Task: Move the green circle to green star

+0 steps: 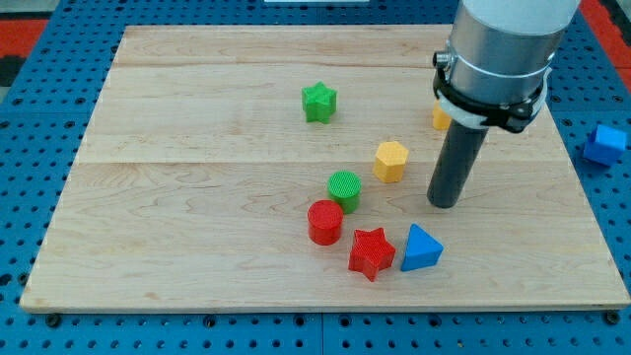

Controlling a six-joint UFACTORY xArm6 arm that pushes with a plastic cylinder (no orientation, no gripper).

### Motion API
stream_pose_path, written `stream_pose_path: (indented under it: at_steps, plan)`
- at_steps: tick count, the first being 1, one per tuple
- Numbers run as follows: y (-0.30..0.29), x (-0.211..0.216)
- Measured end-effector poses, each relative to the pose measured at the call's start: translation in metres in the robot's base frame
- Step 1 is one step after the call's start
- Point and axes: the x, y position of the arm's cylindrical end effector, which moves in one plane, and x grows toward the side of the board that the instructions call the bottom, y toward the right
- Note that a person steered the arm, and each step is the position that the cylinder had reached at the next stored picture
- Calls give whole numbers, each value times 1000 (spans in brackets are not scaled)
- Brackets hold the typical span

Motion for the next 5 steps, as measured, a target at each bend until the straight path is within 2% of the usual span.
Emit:
stream_pose_path:
  at_steps: [1,2,3,5]
  plan:
    - [-61,13]
    - [-123,2]
    - [-142,-33]
    - [-105,-37]
